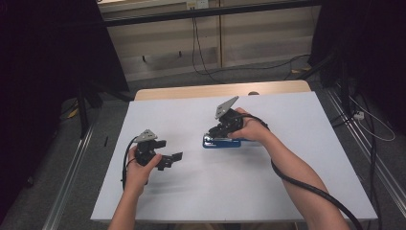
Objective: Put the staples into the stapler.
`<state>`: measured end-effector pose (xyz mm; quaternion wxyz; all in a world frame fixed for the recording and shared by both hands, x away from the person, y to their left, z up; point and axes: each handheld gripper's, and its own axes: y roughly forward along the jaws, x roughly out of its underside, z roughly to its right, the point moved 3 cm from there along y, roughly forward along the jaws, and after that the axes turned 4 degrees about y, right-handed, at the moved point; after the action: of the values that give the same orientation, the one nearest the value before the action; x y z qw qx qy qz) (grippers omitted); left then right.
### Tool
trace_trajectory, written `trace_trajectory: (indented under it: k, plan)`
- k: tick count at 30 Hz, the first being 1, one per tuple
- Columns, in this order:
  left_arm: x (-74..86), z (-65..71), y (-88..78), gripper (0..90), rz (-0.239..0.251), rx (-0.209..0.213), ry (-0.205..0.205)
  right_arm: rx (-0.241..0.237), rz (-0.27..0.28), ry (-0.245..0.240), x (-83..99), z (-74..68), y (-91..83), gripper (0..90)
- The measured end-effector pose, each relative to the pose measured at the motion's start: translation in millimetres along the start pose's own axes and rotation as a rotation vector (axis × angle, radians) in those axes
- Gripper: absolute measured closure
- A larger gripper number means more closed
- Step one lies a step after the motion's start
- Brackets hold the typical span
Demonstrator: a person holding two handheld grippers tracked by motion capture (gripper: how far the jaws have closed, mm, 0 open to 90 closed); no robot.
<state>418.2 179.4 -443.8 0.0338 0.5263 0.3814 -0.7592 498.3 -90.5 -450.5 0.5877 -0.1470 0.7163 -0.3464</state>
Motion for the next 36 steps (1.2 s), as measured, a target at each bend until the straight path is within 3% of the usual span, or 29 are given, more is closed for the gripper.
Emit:
trace_trajectory:
  k: [36]
  plan:
    - [-0.3,-1.7,-1.2,5.5,-0.001,-0.004,-0.002,-0.012,-0.005,-0.024,0.3,1.6,1.4,79.3]
